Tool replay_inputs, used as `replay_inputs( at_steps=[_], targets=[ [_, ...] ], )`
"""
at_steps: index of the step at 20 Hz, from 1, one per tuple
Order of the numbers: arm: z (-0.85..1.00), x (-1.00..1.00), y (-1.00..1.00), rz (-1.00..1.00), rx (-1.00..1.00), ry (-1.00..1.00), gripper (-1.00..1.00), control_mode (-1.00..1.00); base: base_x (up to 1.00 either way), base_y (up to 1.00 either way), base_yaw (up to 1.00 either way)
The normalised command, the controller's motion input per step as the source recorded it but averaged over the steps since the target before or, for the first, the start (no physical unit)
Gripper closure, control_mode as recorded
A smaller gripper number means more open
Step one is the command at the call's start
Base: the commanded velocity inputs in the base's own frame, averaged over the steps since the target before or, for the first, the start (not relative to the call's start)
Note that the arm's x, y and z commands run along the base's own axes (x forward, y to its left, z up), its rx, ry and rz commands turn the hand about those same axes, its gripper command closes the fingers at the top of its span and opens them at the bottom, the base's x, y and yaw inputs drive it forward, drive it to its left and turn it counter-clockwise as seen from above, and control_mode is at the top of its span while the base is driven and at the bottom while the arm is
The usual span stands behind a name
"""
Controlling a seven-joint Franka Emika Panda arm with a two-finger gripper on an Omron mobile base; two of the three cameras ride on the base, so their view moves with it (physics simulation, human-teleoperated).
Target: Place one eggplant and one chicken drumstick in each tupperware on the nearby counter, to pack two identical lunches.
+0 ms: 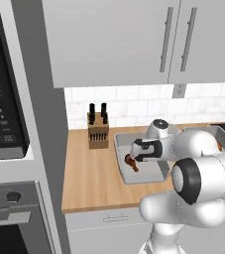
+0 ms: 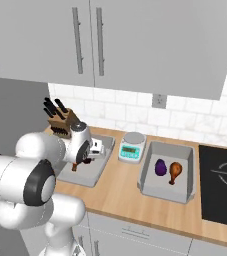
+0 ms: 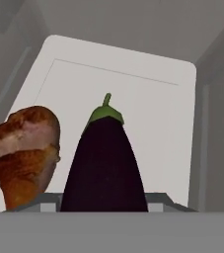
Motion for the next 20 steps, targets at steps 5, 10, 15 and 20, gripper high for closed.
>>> replay_inputs(
  at_steps=[5, 10, 15, 20],
  targets=[
    [-0.40, 0.00, 0.00, 0.00, 0.00, 0.01, 1.00, -1.00, 0.00, 0.00, 0.00],
    [-0.28, -0.01, 0.00, 0.00, 0.00, -0.02, -1.00, -1.00, 0.00, 0.00, 0.00],
    [0.00, -0.20, 0.00, 0.00, 0.00, -0.16, -1.00, -1.00, 0.00, 0.00, 0.00],
    [0.17, -0.56, 0.00, 0.00, 0.02, -0.16, -1.00, -1.00, 0.00, 0.00, 0.00]
  ],
)
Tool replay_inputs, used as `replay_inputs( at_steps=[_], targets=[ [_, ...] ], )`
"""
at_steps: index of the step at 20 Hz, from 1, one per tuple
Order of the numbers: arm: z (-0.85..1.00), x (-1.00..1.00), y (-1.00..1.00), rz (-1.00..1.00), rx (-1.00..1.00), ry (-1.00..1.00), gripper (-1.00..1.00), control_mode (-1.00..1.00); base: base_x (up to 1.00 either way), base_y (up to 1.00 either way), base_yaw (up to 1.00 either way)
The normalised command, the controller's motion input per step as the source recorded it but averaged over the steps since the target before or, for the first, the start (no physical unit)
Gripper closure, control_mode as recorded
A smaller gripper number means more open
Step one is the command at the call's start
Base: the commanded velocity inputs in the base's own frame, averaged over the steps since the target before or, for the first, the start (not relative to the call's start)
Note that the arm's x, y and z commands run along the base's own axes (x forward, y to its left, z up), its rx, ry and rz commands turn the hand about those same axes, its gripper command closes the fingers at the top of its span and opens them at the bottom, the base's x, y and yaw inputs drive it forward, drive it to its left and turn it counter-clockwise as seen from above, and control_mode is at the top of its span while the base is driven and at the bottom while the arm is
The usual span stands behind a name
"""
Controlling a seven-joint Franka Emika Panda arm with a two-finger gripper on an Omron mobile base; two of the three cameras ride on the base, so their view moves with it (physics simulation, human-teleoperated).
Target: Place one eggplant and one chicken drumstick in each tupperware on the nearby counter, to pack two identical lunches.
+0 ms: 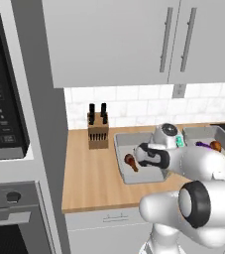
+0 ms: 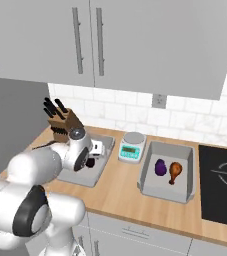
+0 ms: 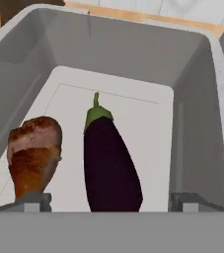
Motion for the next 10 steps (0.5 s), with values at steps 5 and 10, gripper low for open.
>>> replay_inputs(
  at_steps=[5, 10],
  targets=[
    [0.71, -0.80, 0.00, 0.00, 0.05, -0.19, -1.00, -1.00, 0.00, 0.00, 0.00],
    [0.70, -0.97, 0.00, 0.00, 0.00, -0.11, -1.00, -1.00, 0.00, 0.00, 0.00]
  ],
)
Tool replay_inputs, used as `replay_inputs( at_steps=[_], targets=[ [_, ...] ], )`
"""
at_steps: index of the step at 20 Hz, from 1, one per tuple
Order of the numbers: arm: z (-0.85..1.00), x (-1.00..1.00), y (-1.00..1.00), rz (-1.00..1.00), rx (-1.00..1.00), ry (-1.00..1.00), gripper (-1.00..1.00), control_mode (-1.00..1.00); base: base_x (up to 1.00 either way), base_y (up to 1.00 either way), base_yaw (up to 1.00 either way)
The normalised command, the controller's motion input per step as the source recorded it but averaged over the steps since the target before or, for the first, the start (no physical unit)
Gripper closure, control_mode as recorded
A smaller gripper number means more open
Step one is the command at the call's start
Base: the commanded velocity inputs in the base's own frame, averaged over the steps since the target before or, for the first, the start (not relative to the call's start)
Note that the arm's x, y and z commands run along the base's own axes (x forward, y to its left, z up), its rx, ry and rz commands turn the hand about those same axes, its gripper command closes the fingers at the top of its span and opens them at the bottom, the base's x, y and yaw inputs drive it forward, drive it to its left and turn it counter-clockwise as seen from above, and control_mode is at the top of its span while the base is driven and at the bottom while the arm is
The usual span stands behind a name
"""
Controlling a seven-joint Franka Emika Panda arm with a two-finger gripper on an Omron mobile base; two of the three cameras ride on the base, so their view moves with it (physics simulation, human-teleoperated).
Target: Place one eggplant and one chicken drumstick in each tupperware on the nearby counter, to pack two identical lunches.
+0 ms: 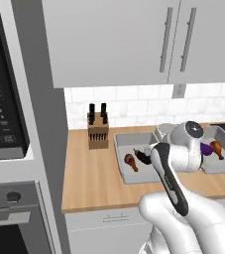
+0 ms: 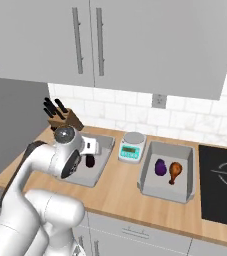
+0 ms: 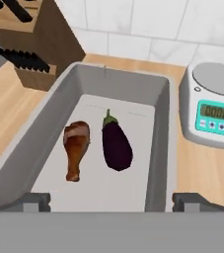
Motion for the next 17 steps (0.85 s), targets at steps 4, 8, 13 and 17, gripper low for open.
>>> replay_inputs(
  at_steps=[4, 8, 13, 17],
  targets=[
    [0.86, -0.99, 0.00, 0.00, 0.00, -0.13, -1.00, -1.00, 0.00, 0.00, 0.00],
    [0.95, -0.98, 0.00, 0.00, 0.01, -0.05, -1.00, -1.00, 0.00, 0.00, 0.00],
    [0.68, -1.00, 0.00, 0.00, 0.00, -0.05, -1.00, -1.00, 0.00, 0.00, 0.00],
    [0.71, -0.84, 0.19, 0.00, 0.00, -0.18, -1.00, -1.00, 0.00, 0.00, 0.00]
  ],
)
